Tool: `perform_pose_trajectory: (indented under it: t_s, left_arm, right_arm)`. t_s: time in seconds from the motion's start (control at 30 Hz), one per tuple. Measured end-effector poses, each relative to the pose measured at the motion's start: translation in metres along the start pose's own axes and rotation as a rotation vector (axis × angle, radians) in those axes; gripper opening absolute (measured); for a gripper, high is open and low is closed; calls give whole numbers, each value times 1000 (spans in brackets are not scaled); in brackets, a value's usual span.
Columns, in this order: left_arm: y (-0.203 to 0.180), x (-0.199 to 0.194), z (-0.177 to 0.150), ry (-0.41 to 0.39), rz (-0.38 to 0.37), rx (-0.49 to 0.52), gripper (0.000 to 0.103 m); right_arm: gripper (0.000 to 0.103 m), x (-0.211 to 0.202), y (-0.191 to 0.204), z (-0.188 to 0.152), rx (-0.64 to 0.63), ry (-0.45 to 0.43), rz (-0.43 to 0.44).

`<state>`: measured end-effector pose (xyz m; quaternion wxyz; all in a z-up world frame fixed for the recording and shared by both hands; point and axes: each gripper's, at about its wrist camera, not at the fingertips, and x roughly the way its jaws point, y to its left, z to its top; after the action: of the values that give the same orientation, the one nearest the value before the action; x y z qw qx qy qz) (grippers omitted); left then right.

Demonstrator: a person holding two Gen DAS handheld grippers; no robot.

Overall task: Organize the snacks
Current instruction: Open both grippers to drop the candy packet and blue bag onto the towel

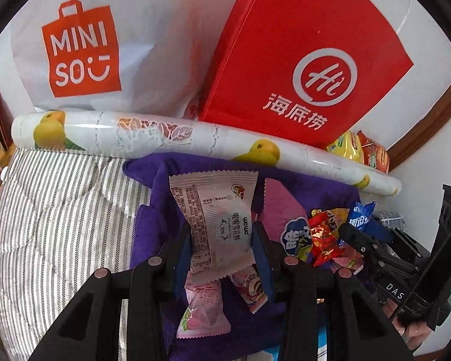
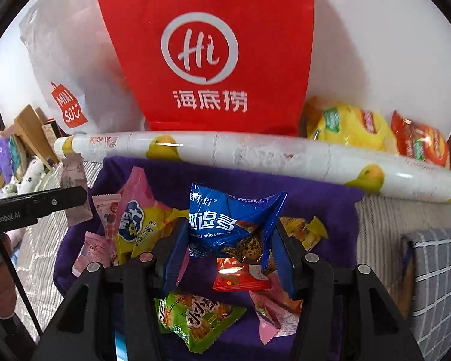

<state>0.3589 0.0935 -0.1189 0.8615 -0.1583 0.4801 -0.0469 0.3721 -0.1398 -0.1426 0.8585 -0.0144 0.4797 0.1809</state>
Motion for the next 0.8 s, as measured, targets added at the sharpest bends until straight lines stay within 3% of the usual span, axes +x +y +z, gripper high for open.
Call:
perform_pose_trajectory:
  t_s: [0.5, 0.8]
  left_arm:
    - [-10, 16, -7, 56, 6, 29, 37]
    - [-12, 25, -9, 81, 7, 29, 37]
  right_arm:
    - [54, 27, 9, -10, -32, 114, 29]
    - [56, 31, 14, -10, -53, 120, 12]
